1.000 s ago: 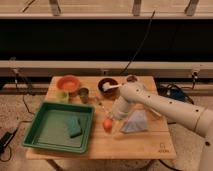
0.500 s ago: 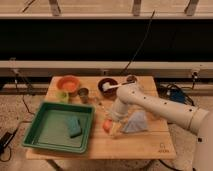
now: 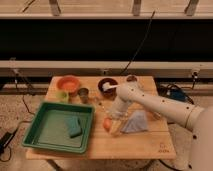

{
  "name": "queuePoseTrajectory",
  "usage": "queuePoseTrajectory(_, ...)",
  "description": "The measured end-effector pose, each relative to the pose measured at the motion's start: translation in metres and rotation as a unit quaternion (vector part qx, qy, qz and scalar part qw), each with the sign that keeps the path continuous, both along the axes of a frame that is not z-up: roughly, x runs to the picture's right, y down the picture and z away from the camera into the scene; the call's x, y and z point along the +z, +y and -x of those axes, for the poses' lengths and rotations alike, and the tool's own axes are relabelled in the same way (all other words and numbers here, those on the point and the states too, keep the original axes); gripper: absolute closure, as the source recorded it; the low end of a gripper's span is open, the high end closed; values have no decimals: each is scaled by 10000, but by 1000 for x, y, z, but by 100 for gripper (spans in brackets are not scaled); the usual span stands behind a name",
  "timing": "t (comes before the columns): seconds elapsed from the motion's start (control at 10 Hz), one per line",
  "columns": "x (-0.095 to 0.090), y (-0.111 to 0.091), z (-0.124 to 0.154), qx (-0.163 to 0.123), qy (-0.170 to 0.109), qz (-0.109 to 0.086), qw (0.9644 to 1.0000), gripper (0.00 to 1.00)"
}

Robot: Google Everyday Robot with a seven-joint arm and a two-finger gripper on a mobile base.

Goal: Place apple in tray

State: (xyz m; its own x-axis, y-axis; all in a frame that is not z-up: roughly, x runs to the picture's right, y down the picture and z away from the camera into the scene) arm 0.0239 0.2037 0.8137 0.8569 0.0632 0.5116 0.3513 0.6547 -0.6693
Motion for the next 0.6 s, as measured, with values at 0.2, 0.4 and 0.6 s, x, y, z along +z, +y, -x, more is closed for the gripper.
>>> queuePoseTrajectory(0.2, -19, -27, 6, -64, -82, -65, 9999, 100)
queuePoseTrajectory(0.4, -49, -62, 21, -167, -282, -190, 9993, 100)
queuePoseTrajectory(0.6, -71, -82, 47, -278, -548, -297, 9977, 100)
